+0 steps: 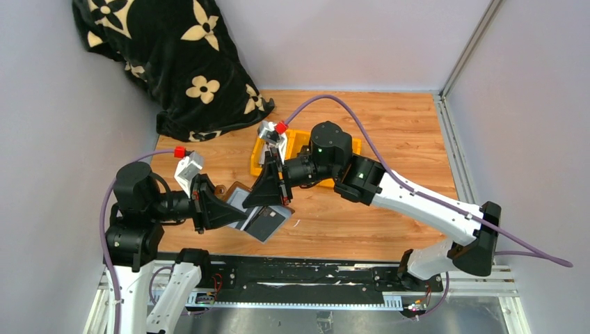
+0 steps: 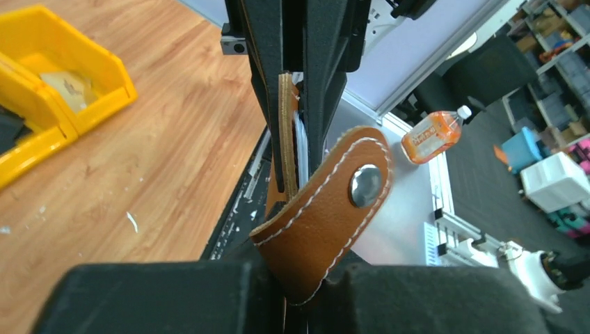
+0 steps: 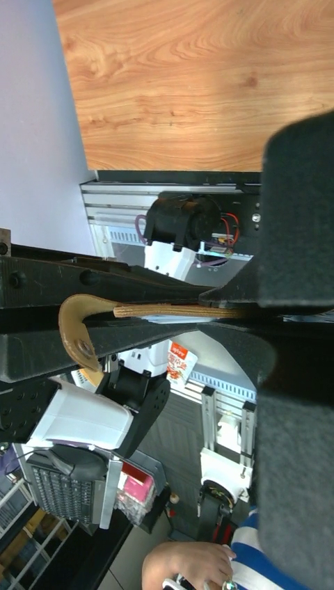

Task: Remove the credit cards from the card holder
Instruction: Open the card holder at the center of the board.

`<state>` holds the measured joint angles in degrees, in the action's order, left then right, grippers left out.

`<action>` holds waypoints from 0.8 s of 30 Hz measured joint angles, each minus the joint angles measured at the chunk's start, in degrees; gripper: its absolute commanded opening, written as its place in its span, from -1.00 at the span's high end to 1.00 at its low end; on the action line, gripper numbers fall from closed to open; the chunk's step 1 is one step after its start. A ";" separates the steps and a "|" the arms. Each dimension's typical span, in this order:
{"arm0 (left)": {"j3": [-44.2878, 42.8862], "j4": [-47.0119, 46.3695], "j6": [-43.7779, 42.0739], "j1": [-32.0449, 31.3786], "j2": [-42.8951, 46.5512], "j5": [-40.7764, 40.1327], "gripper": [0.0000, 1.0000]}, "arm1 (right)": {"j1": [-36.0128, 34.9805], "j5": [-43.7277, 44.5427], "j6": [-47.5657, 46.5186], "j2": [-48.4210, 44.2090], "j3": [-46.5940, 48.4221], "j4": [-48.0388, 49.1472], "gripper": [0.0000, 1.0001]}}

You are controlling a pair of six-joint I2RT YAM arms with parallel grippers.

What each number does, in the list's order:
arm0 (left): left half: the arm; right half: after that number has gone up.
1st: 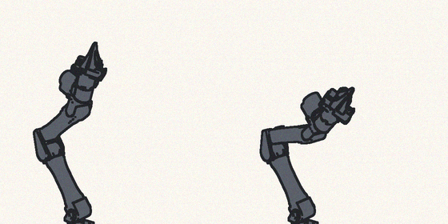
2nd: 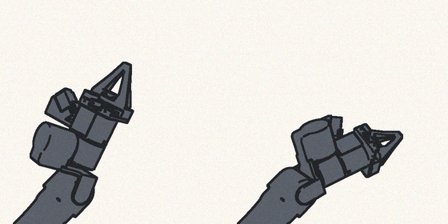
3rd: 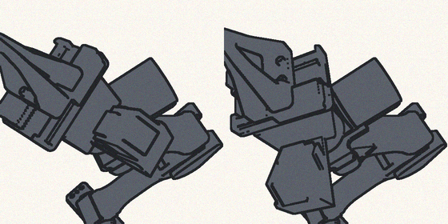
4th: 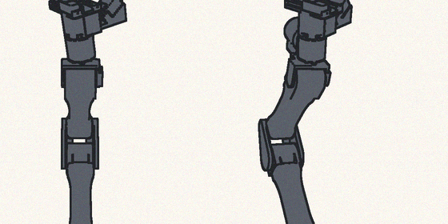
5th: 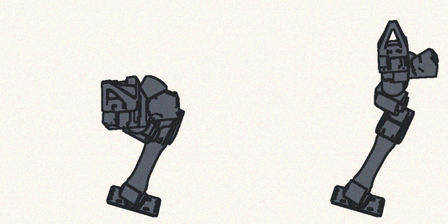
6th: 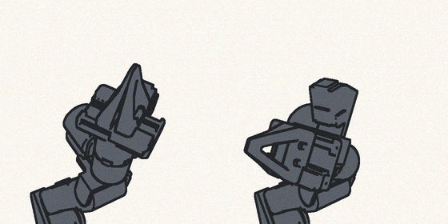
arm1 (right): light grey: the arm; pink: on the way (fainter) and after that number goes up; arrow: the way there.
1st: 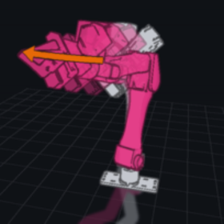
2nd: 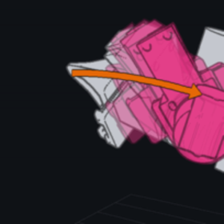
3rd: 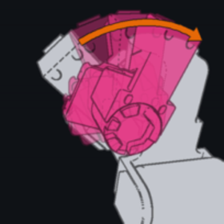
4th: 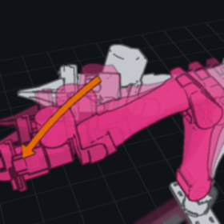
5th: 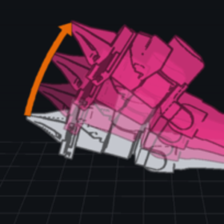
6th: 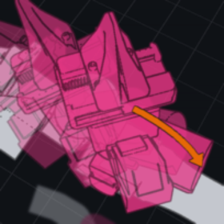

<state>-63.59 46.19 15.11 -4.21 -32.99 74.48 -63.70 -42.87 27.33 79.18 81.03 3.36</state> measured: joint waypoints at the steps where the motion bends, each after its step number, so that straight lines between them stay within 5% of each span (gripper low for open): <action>1: 0.42 0.13 0.00 -0.04 0.00 0.11 0.98 | 0.20 -0.72 -0.02 0.42 0.15 -0.48 0.98; 8: 2.05 0.52 -1.31 -0.04 -1.01 0.07 1.00 | 2.95 -6.27 2.78 2.10 -0.52 0.70 -0.18; 11: 2.03 0.55 -1.64 -0.04 -1.97 -0.02 1.00 | 4.55 -8.85 6.05 0.70 -5.60 6.27 -0.30; 15: 1.64 0.61 -1.68 -0.04 -2.93 -0.39 1.00 | 6.05 -9.20 8.94 -2.80 -14.86 11.65 0.00; 19: 0.76 0.68 -1.70 -0.04 -3.28 -1.18 0.95 | 6.10 -8.02 11.37 -6.08 -21.09 16.41 0.72; 21: 0.24 0.68 -1.55 -0.09 -3.28 -1.20 0.47 | 6.10 -7.34 11.23 -6.38 -21.33 16.87 0.90; 22: -0.07 0.68 -1.53 -0.09 -3.32 -1.31 0.05 | 6.10 -7.08 11.26 -6.38 -21.33 16.90 0.95; 24: -0.20 0.42 -1.49 -0.09 -3.41 -1.38 -0.13 | 6.10 -7.17 10.82 -6.38 -21.03 15.96 1.00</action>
<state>-63.79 46.61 13.63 -4.29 -36.40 73.10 -57.60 -50.04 38.15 72.79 60.01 19.31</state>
